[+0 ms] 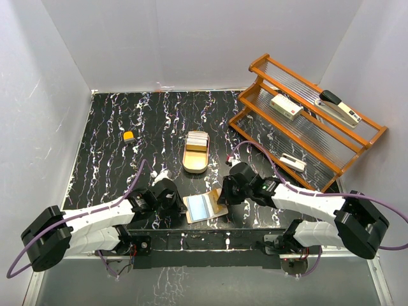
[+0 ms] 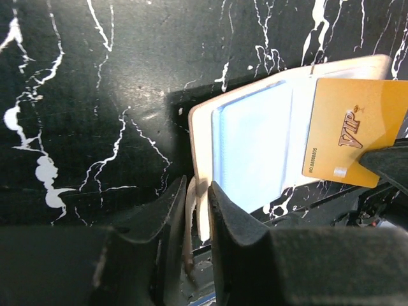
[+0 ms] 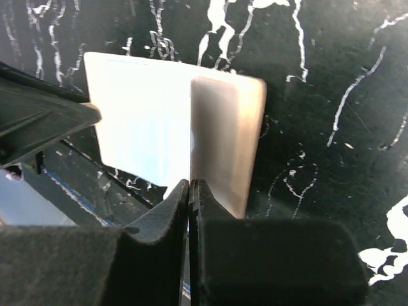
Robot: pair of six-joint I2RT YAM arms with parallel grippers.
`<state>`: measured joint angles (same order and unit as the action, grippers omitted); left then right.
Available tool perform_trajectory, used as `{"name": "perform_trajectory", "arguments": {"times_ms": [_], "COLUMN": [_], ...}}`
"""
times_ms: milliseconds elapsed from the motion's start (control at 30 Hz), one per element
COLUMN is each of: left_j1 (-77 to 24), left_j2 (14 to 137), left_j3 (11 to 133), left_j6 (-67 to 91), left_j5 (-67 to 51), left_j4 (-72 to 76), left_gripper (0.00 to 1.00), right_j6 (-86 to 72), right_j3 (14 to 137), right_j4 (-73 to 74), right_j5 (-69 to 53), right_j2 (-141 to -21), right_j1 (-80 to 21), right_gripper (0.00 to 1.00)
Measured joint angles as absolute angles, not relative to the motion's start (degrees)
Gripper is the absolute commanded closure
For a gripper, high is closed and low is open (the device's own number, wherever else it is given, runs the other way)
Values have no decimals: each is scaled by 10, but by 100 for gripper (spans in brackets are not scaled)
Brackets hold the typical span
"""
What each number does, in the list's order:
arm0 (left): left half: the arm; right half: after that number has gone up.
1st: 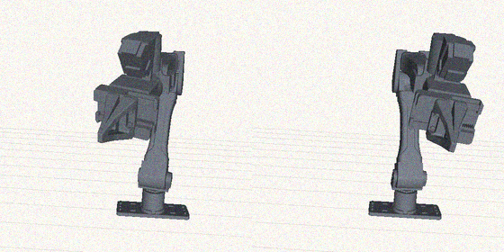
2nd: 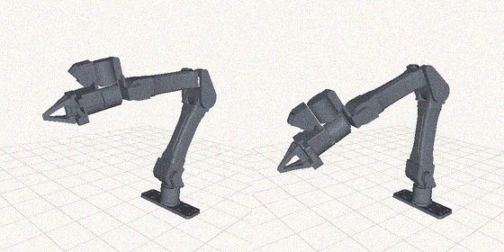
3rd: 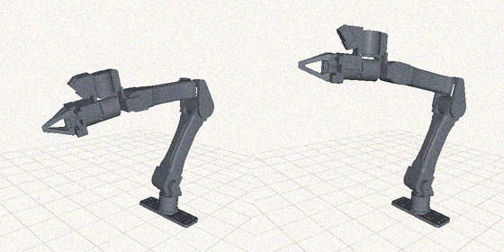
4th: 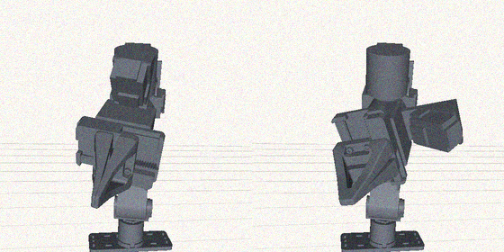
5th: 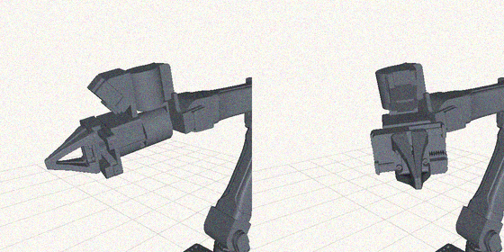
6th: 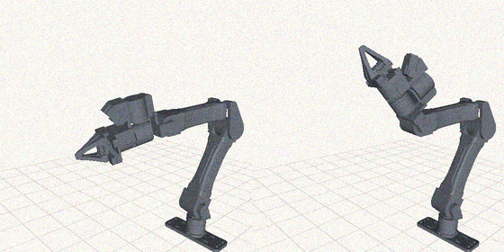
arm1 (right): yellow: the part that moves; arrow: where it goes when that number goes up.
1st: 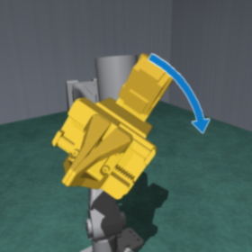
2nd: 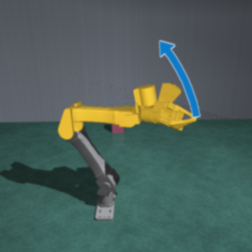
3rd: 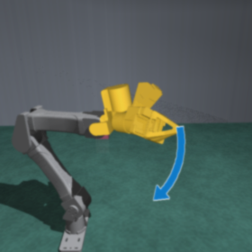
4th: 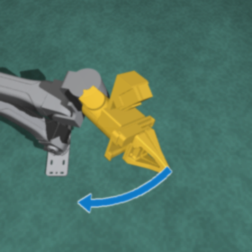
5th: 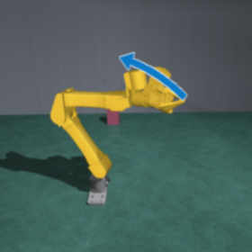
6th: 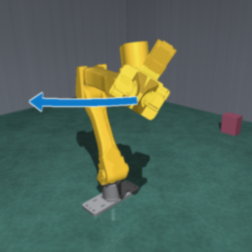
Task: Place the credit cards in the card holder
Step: Insert the credit card into the card holder.
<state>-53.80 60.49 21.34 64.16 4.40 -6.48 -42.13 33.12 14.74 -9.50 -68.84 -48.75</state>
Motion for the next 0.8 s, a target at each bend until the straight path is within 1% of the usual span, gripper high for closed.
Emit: {"name": "perform_trajectory", "arguments": {"times_ms": [67, 167, 300, 433, 800], "left_j1": [-538, -538, -538, -538, -538], "left_j2": [602, 597, 596, 601, 612], "left_j3": [213, 213, 212, 206, 204], "left_j6": [642, 644, 646, 645, 642], "left_j5": [48, 54, 55, 53, 51], "left_j4": [-72, -79, -77, -69, -57], "left_gripper": [80, 93, 100, 100, 100], "right_j6": [-426, -437, -446, -453, -477], "right_j3": [319, 304, 301, 299, 286], "right_j4": [145, 138, 128, 116, 87], "right_j5": [-86, -77, -75, -78, -105], "right_j2": [-688, -688, -688, -686, -634], "right_j1": [-488, -488, -488, -488, -488], "right_gripper": [100, 100, 100, 100, 100]}}
